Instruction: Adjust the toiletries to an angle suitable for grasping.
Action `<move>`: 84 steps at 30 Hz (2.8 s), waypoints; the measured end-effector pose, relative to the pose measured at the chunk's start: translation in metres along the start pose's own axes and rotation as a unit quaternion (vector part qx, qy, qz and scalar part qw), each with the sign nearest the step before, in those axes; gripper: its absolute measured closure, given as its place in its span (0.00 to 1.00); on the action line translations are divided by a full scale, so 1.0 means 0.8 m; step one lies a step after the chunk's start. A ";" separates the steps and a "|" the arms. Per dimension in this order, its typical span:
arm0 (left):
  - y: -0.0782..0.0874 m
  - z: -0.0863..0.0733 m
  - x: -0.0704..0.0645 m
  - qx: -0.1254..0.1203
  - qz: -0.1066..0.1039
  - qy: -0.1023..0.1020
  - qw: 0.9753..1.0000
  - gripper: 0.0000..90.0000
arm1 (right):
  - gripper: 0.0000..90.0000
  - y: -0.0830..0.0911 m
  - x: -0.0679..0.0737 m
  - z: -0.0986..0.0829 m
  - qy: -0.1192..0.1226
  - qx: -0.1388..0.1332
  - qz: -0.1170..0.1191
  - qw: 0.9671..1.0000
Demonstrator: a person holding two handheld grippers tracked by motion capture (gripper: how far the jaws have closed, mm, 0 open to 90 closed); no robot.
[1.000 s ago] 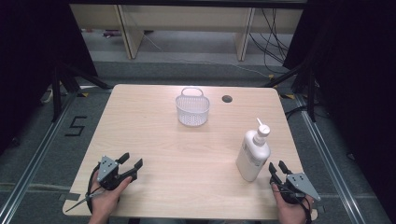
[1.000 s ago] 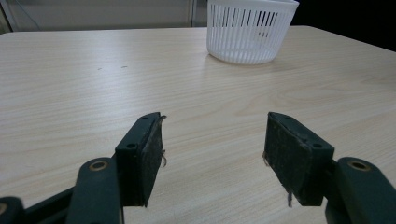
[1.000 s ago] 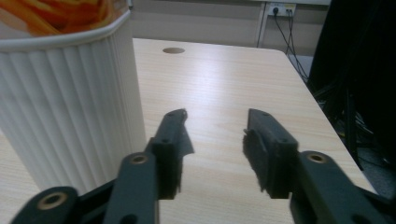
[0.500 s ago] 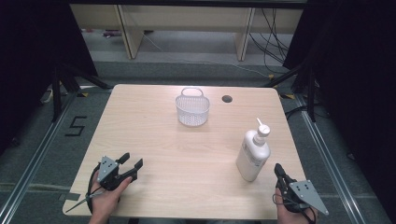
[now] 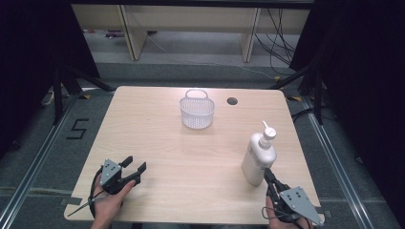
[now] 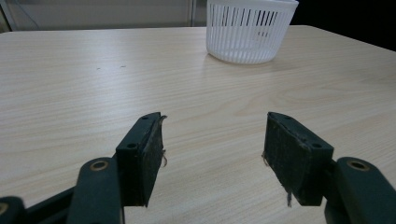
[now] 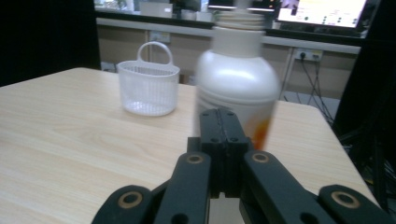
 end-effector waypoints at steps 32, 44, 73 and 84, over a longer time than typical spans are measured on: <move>0.001 0.000 -0.001 0.003 0.001 -0.005 1.000 0.40 | 1.00 -0.038 -0.012 0.002 0.011 0.037 -0.039 0.998; 0.001 0.000 -0.001 0.003 0.002 -0.005 1.000 0.40 | 1.00 -0.039 -0.046 0.004 -0.005 0.040 -0.082 0.996; 0.001 0.000 -0.001 0.002 0.003 -0.005 1.000 0.40 | 1.00 -0.060 -0.082 0.004 -0.017 0.044 -0.121 0.992; 0.001 0.000 -0.001 -0.001 0.003 -0.006 1.000 0.40 | 0.95 -0.055 -0.085 0.005 -0.010 0.036 -0.118 0.992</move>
Point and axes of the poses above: each handheld gripper's, and its own axes: y roughly backward along the jaws, z roughly out of its top, x roughly to its left, the point moved 2 cm from there along -y, roughly forward along the jaws, and after that the axes turned 1 degree about -x, right-handed, at the moved point
